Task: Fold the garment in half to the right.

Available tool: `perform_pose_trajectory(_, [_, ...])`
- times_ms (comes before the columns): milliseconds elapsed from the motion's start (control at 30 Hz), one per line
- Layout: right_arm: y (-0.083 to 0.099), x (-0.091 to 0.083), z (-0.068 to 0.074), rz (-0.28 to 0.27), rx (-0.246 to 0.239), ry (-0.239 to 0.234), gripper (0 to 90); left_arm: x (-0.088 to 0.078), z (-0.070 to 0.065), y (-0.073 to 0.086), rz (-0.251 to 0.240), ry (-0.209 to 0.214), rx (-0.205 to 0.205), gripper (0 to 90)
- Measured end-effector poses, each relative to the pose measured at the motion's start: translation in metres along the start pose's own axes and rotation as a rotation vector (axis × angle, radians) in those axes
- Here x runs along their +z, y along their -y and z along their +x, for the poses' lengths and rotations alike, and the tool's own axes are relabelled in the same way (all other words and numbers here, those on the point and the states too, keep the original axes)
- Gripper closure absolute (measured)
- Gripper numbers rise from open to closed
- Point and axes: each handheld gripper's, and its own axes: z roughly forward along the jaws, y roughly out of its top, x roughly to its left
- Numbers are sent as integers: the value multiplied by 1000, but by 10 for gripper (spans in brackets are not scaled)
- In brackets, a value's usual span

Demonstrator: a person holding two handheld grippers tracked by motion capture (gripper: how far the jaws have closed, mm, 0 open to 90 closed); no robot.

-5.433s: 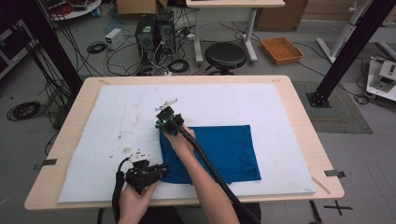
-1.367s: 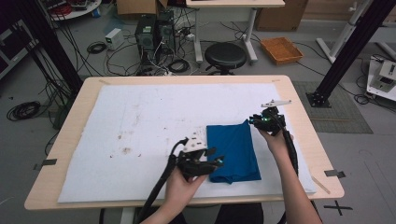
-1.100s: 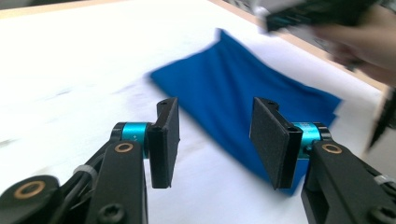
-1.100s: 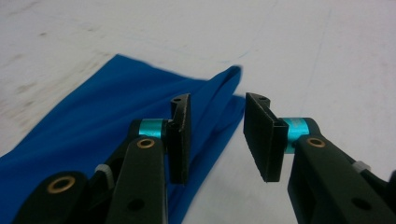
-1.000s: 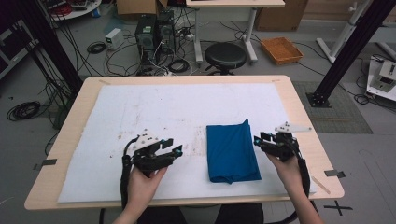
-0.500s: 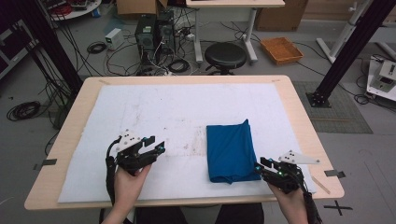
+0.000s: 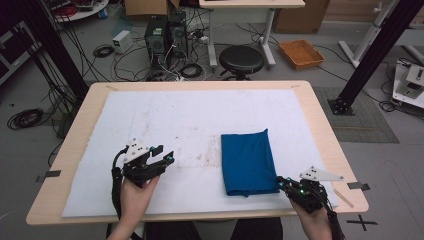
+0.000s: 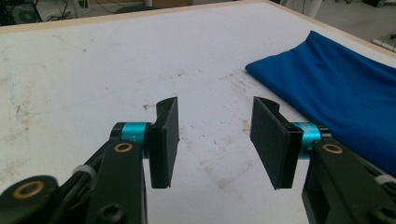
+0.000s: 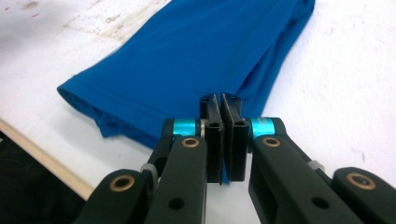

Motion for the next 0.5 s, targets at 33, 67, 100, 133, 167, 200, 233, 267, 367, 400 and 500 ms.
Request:
perform_pose_trajectory(33, [3, -2, 0, 7, 5, 1, 884, 0, 0, 0, 0, 1, 0, 521])
perform_pose_trajectory(67, [5, -2, 0, 14, 8, 5, 883, 0, -1, 0, -1, 0, -1, 521])
perform_pose_trajectory(100, [7, -3, 1, 21, 8, 9, 883, 0, -1, 0, 0, 1, -2, 521])
perform_pose_trajectory(133, [9, -3, 1, 25, 9, 14, 882, 1, -1, 0, 1, 3, -2, 521])
perform_pose_trajectory(167, [10, -4, 0, 32, 10, 24, 881, 1, -2, 0, 1, 3, -1, 521])
perform_pose_trajectory(200, [11, -4, -1, 35, 12, 24, 877, 2, -2, 0, 4, 5, 1, 521])
perform_pose_trajectory(233, [12, -4, -2, 38, 15, 23, 868, 2, -3, 0, 5, 5, 3, 521])
perform_pose_trajectory(267, [11, -4, -3, 35, 18, 20, 826, 3, -3, 0, 7, 12, 5, 521])
perform_pose_trajectory(367, [1, -4, -8, 4, 33, 20, 768, 4, -4, 0, 11, 13, 6, 521])
perform_pose_trajectory(400, [-6, -2, -10, -5, 31, 26, 747, 4, -4, 0, 12, 13, 4, 521])
perform_pose_trajectory(500, [-32, 10, -19, -28, 23, 59, 738, 5, -4, 1, 12, 15, 6, 521])
